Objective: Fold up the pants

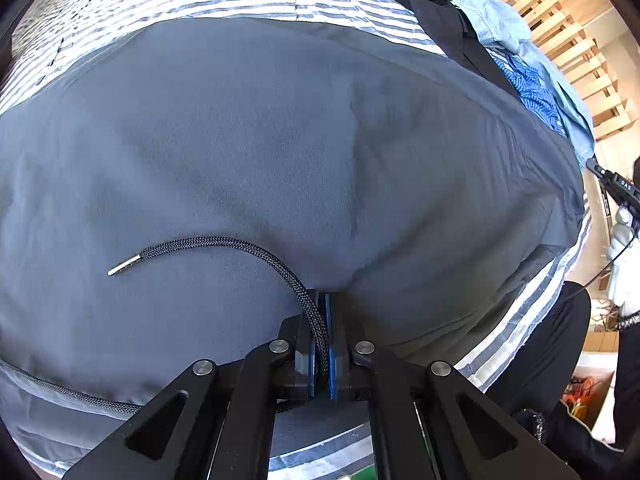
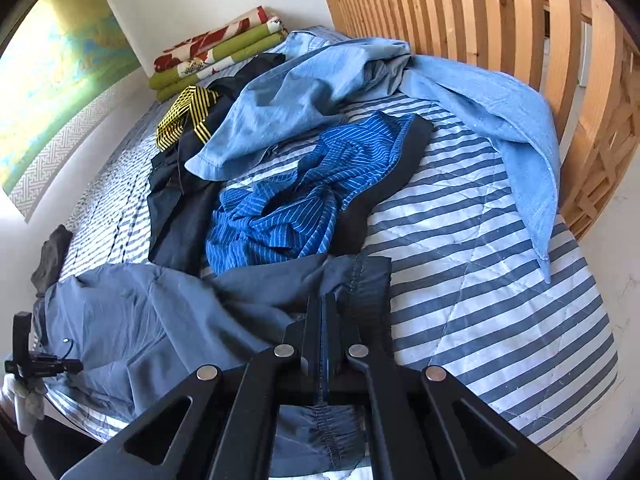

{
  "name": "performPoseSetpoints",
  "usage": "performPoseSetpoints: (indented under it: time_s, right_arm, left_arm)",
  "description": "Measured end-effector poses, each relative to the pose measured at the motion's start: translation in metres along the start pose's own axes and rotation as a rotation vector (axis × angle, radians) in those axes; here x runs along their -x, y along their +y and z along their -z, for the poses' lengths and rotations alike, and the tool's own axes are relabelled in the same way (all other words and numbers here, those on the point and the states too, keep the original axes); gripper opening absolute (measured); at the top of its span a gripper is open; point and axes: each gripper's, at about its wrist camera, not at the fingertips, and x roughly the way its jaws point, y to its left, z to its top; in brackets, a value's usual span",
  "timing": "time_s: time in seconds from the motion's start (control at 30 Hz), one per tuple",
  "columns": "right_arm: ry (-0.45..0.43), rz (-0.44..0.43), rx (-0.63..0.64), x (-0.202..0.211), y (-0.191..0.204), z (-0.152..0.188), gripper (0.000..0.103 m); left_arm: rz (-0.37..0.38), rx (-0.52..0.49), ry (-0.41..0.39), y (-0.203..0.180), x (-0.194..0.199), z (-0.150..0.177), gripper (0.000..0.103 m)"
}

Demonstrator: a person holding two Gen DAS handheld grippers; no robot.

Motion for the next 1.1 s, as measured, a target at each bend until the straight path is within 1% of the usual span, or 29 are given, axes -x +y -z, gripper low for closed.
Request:
performPoseSetpoints:
  time_s: [0.03,0.07,0.1,0.13,0.17,0.23,0.27,0.3,0.33,0.37,0.43,0.5,0.6,0.63,0.7,0.73,0.77,0.8,0.83,0.93,1.0,1.03,1.1]
  right_arm:
    - [0.031,-0.043,-0.033,-0.005,-0.007,0.0,0.006]
    - [0.065,-0.081,-0.053,-0.011,-0.012,0.0,0.017]
    - [0.09,-0.096,-0.065,-0.016,-0.015,0.002,0.024]
    - [0.09,-0.08,-0.06,-0.02,-0.016,0.004,0.033]
    - [0.094,-0.064,-0.051,-0.024,-0.015,0.006,0.033]
    - [0.12,-0.079,-0.064,-0.036,-0.017,0.01,0.033]
    - [0.131,-0.076,-0.072,-0.041,-0.017,0.013,0.032]
    - [0.13,-0.068,-0.073,-0.043,-0.016,0.015,0.028]
    - [0.126,-0.07,-0.06,-0.042,-0.014,0.017,0.011]
    - [0.118,-0.062,-0.045,-0.039,-0.011,0.019,0.007]
    - [0.071,-0.066,-0.017,-0.025,-0.004,0.02,0.0]
    - [0.025,-0.075,0.006,-0.01,-0.001,0.017,0.0]
    - [0.0,-0.08,-0.008,-0.002,-0.008,0.01,0.0]
    - [0.011,-0.076,-0.03,-0.004,-0.013,0.007,0.001]
    - [0.061,-0.115,-0.083,-0.014,-0.025,0.005,0.007]
    - [0.095,-0.147,-0.101,-0.02,-0.029,0.006,0.021]
    - [0.115,-0.162,-0.107,-0.026,-0.031,0.008,0.04]
    - [0.11,-0.156,-0.103,-0.028,-0.031,0.01,0.043]
    - [0.112,-0.14,-0.086,-0.031,-0.029,0.012,0.043]
    - [0.131,-0.151,-0.062,-0.043,-0.021,0.02,0.043]
    - [0.121,-0.118,-0.031,-0.044,-0.013,0.024,0.031]
    - [0.125,-0.128,-0.014,-0.042,-0.008,0.025,0.022]
    - [0.105,-0.102,0.025,-0.032,0.002,0.029,0.022]
  left_arm:
    - [0.0,0.001,0.0,0.001,0.0,0.0,0.003]
    - [0.0,0.001,0.0,0.0,0.001,0.0,0.003]
    - [-0.002,0.0,0.001,0.001,0.001,0.0,0.003]
    - [-0.003,-0.001,0.002,0.001,0.002,0.0,0.003]
    - [-0.005,-0.002,0.003,0.002,0.003,0.0,0.003]
    - [-0.01,-0.002,0.004,0.002,0.004,0.001,0.003]
    - [-0.014,-0.002,0.005,-0.006,-0.004,-0.005,0.003]
    - [-0.016,-0.003,0.005,-0.008,-0.005,-0.006,0.003]
    - [-0.018,-0.004,0.007,-0.008,-0.005,-0.006,0.003]
    - [-0.018,-0.003,0.008,-0.008,-0.005,-0.006,0.003]
    - [-0.017,0.0,0.009,-0.007,-0.003,-0.007,0.003]
    - [-0.016,0.002,0.01,-0.007,-0.003,-0.007,0.003]
    - [-0.019,0.003,0.009,-0.007,-0.001,-0.008,0.003]
    - [-0.021,0.003,0.008,-0.007,-0.001,-0.008,0.003]
    - [-0.021,0.004,0.008,-0.006,0.0,-0.008,0.003]
    - [-0.021,0.005,0.009,-0.006,0.0,-0.008,0.003]
    - [-0.022,0.004,0.009,-0.006,0.001,-0.008,0.003]
    - [-0.022,0.005,0.01,-0.006,0.001,-0.008,0.003]
    - [-0.024,0.004,0.011,-0.006,0.001,-0.009,0.003]
    - [-0.03,0.0,0.014,-0.006,0.003,-0.009,0.003]
    - [-0.031,-0.003,0.015,-0.006,0.004,-0.01,0.003]
    - [-0.03,-0.002,0.016,-0.006,0.004,-0.01,0.003]
    - [-0.028,-0.001,0.016,-0.006,0.005,-0.01,0.003]
